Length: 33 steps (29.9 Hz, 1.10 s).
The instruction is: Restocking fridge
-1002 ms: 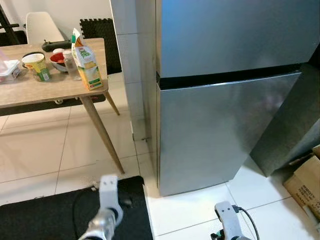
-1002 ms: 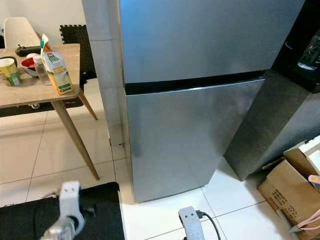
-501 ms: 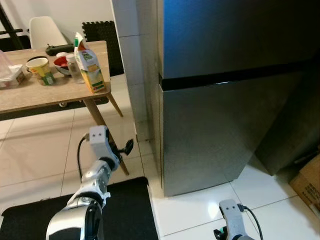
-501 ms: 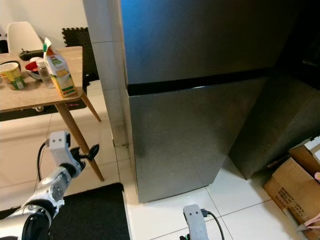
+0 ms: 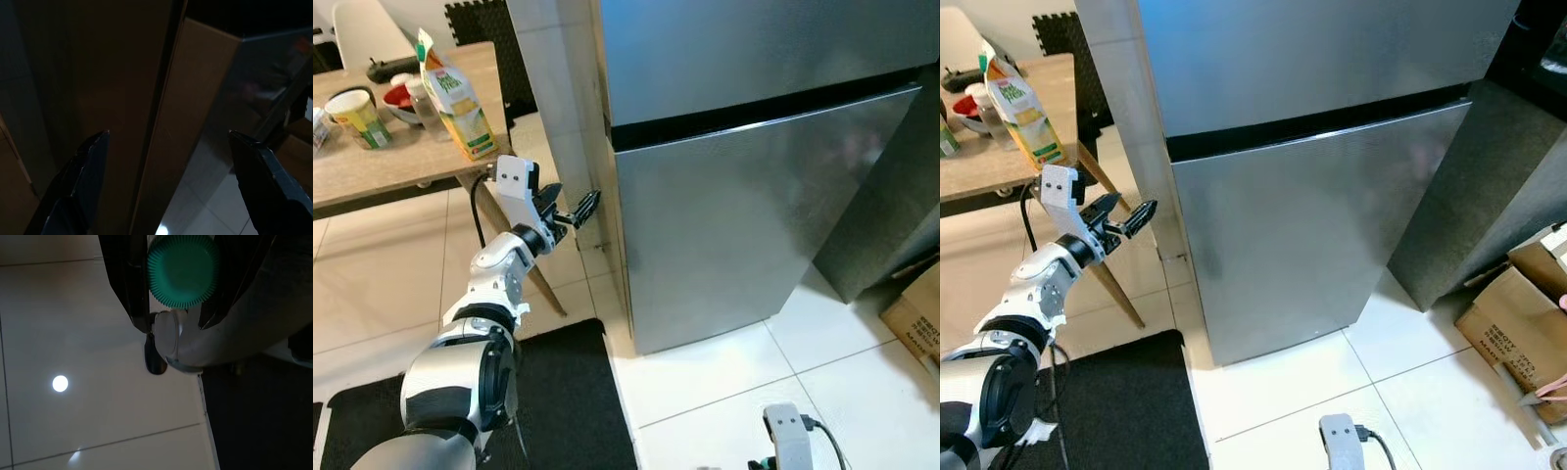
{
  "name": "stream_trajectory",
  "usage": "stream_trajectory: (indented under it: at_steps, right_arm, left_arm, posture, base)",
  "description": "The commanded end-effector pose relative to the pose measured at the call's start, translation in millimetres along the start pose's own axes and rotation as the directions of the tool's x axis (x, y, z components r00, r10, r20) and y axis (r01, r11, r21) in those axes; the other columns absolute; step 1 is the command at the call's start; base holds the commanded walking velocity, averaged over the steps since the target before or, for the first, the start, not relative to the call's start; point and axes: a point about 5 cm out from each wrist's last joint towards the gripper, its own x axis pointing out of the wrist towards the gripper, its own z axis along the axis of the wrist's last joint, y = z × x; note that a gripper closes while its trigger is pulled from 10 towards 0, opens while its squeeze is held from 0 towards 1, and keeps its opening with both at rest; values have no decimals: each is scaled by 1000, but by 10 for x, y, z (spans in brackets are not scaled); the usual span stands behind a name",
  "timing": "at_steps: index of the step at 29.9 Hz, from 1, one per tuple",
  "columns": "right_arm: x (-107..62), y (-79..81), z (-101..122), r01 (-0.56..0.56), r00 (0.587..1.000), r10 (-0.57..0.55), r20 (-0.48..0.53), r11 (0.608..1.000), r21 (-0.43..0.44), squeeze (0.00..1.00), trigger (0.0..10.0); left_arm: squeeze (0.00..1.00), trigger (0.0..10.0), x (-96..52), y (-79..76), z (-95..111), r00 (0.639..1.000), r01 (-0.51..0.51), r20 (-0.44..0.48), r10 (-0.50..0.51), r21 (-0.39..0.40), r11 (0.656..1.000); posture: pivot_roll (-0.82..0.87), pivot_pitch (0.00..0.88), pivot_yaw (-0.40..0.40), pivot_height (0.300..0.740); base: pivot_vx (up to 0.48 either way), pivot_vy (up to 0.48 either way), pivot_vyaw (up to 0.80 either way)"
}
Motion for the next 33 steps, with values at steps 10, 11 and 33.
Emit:
stream_trajectory:
  at_steps: [10, 11, 33]
  right_arm:
    - [-42, -20, -139, -8, 999, 8, -36, 1000, -7, 0, 10000]
    - [-42, -20, -139, -8, 999, 8, -36, 1000, -7, 0, 10000]
    - [-6, 62, -88, -42, 998, 40, -42, 998, -56, 0, 10000]
  left_arm:
    - [0, 10000, -70, 58, -4, 1000, -1, 6, 1, 8, 1000]
    - [0, 10000, -70, 58, -4, 1000, -1, 6, 1, 8, 1000]
    - [0, 10000, -207, 137, -98, 998, -54, 17, 54, -25, 998]
  posture:
    - [-190, 159, 43, 740]
    - [-190, 159, 43, 740]
    - [-169, 142, 14, 740]
  base:
    - [0, 0, 0]
    - [0, 0, 0]
    - [0, 0, 0]
